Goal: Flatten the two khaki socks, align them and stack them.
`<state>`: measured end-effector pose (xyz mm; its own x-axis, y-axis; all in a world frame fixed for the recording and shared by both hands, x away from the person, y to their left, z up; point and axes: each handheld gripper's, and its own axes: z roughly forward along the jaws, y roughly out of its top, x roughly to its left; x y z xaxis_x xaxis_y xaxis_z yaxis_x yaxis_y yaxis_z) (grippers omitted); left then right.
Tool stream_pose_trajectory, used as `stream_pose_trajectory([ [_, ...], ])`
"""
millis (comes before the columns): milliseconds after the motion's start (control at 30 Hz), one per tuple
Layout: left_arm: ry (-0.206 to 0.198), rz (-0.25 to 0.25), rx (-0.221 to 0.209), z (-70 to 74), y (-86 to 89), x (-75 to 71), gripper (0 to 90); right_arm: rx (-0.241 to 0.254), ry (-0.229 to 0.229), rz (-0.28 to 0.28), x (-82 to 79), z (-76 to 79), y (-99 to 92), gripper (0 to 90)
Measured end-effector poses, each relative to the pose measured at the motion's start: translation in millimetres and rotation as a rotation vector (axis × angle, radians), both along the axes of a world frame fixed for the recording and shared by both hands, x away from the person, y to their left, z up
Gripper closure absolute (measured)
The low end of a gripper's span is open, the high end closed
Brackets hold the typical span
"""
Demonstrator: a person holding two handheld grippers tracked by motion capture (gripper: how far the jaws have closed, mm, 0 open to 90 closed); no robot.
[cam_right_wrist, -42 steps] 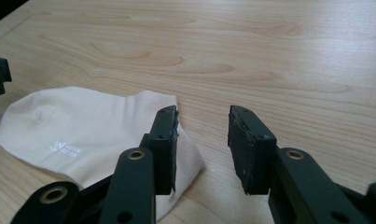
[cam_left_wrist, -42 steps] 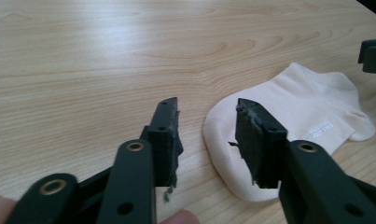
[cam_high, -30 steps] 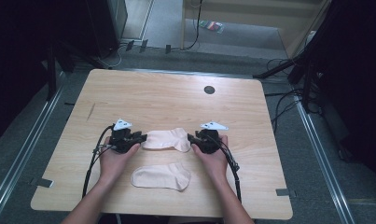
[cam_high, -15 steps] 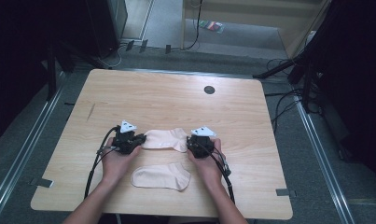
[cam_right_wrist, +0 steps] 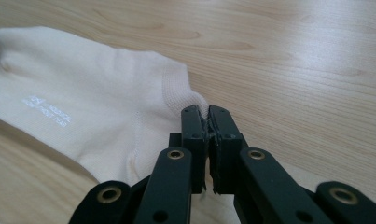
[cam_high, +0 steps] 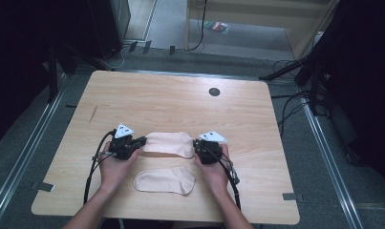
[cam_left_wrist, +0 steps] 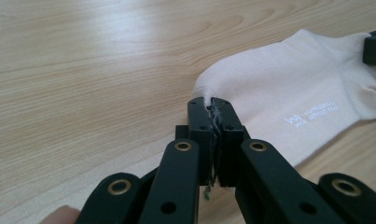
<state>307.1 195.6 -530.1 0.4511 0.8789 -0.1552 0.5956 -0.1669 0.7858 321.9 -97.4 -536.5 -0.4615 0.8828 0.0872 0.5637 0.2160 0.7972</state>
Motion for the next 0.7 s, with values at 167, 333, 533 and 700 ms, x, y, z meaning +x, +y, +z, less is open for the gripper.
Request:
stream_pose_trajectory([
  [167, -0.025, -0.007, -0.037, 14.0, 4.6, -13.1, 89.2, 0.055, 0.009, 0.016, -11.4, 16.1, -4.0, 86.5],
  [333, -0.041, -0.016, -0.043, 23.0, 5.3, -26.3, 89.1, 0.069, -0.010, 0.024, -26.0, 28.5, -6.4, 86.5],
  [533, -0.045, -0.023, -0.043, 24.1, 8.5, -43.2, 89.1, 0.070, -0.017, 0.042, -43.0, 30.6, -7.0, 86.5],
  [700, -0.046, -0.020, -0.034, 21.3, 11.1, -60.4, 89.0, 0.071, -0.014, 0.057, -56.0, 30.6, -6.1, 86.5],
])
